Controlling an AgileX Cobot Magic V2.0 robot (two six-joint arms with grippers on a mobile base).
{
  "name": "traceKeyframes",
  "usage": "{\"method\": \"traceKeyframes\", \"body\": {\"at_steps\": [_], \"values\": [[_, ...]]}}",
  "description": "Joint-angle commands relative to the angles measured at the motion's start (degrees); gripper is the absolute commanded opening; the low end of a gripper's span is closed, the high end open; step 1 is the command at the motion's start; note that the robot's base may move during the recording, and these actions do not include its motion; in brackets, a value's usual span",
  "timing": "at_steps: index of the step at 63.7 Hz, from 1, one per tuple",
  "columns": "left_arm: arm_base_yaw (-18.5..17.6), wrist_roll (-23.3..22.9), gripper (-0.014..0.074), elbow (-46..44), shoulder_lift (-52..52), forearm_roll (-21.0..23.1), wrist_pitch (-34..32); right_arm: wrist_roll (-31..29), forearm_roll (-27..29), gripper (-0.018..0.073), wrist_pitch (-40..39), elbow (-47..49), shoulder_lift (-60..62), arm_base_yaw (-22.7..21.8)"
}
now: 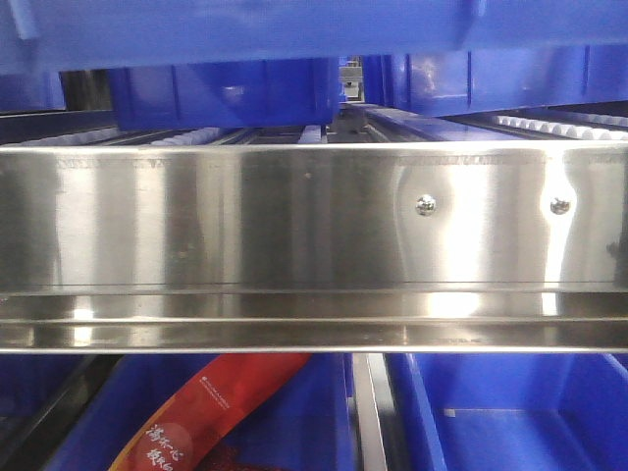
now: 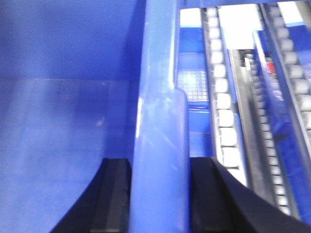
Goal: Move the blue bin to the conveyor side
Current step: 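Lift the blue bin with both grippers and pull it off the shelf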
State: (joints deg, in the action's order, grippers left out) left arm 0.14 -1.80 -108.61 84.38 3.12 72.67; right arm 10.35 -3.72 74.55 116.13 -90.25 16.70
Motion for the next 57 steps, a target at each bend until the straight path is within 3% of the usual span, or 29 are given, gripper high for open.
{"method": "traceKeyframes", "body": {"at_steps": [1,30,42,57], "values": [[0.17,-0.37,-0.0016,-1.37,-2.92,1.75,-3.09,-0.42,-0.47,-0.0078,-4.59,1.39,3.04,-0.02],[0.17,-1.70,-0.0016,-0.46,-8.90,0.37,-2.71,0.04,-1.07,-0.0078,-4.59,-8.11,12.88,-0.02],[0.17,-1.81,-0.0016,5.00,-13.16,0.37,-2.71,0.04,-1.07,-0.0078,-4.59,-8.40,15.01,-0.02],[0.17,-1.81,-0.0016,5.53,-15.45,0.37,-2.71,0.04,-1.07,-0.0078,-4.59,-8.40,15.62,-0.02]]}}
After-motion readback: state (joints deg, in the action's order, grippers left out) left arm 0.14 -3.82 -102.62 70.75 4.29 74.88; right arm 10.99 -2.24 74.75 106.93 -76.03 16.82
